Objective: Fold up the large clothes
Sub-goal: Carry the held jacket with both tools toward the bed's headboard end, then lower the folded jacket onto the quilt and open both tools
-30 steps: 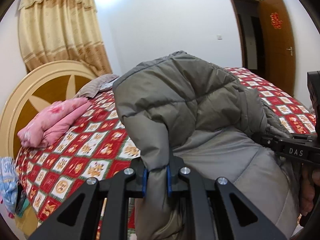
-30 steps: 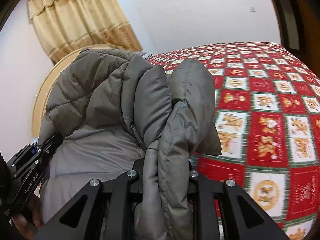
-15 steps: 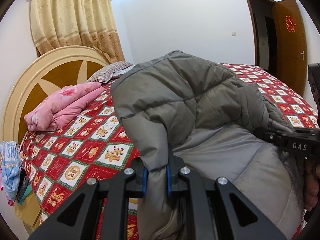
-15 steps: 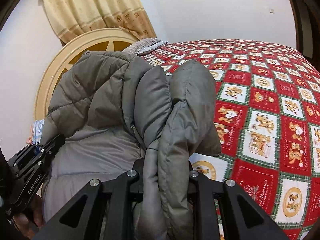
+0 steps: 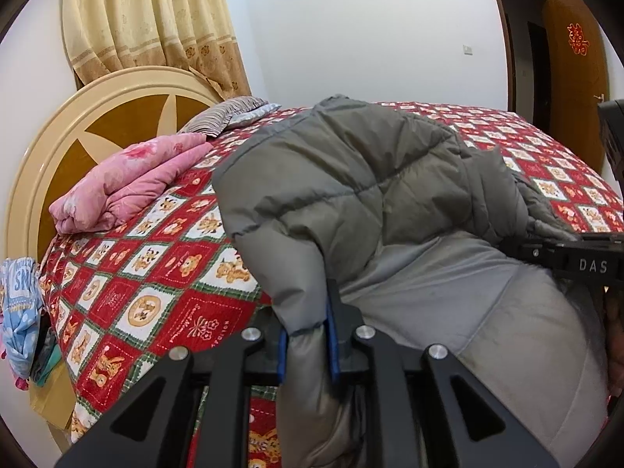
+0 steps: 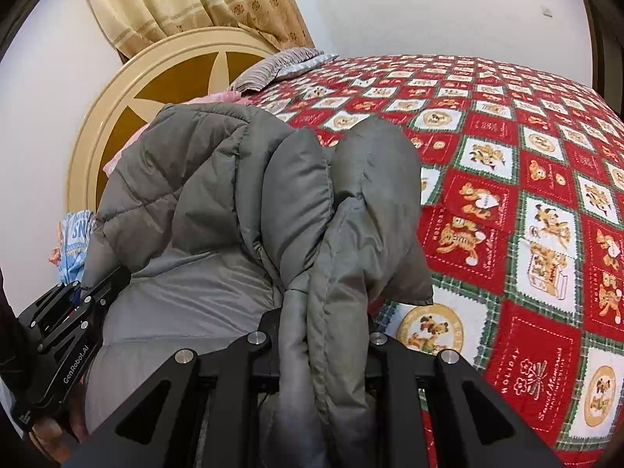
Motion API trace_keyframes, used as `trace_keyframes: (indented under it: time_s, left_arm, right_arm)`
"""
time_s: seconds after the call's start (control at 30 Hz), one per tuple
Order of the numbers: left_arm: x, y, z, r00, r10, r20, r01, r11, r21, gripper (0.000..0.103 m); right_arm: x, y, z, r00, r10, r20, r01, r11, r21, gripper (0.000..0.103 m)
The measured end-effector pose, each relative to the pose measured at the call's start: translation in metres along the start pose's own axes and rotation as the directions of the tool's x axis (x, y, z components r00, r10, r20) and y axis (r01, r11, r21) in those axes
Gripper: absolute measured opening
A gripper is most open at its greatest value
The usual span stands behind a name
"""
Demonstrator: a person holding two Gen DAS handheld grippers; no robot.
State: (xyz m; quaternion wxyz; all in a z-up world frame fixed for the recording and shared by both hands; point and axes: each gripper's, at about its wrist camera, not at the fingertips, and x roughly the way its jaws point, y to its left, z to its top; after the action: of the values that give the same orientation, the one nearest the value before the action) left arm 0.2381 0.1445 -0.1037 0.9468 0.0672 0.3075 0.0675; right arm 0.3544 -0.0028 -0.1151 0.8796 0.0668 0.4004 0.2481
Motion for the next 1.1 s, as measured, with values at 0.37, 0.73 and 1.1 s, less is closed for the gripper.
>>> trace_keyframes:
  time_s: [0.37,0.73,1.1]
  left_arm:
    - [0.015,0.002,-0.012,0.999,0.037,-0.014,-0.037,0.999,-0.005,0.038]
    - [0.029,0.007,-0.017,0.998,0.050,-0.045,-0.052,0.998,-0.037,0.063]
    - [-0.041,0.028,-0.006,0.996,0.085,0.005,-0.084,0.993,-0.083,0.094]
  right_arm:
    - [0.019,-0.005,-0.006,1.000,-0.006,-0.029,0.006,1.000,0.012,0.020]
    - [0.034,-0.016,-0.011,0.998,-0.015,-0.067,0.017,0.999,0.040,0.030]
    - [-0.044,-0.001,-0.010,0.995,-0.085,0.050,0.084,0.996,0.034,0.057]
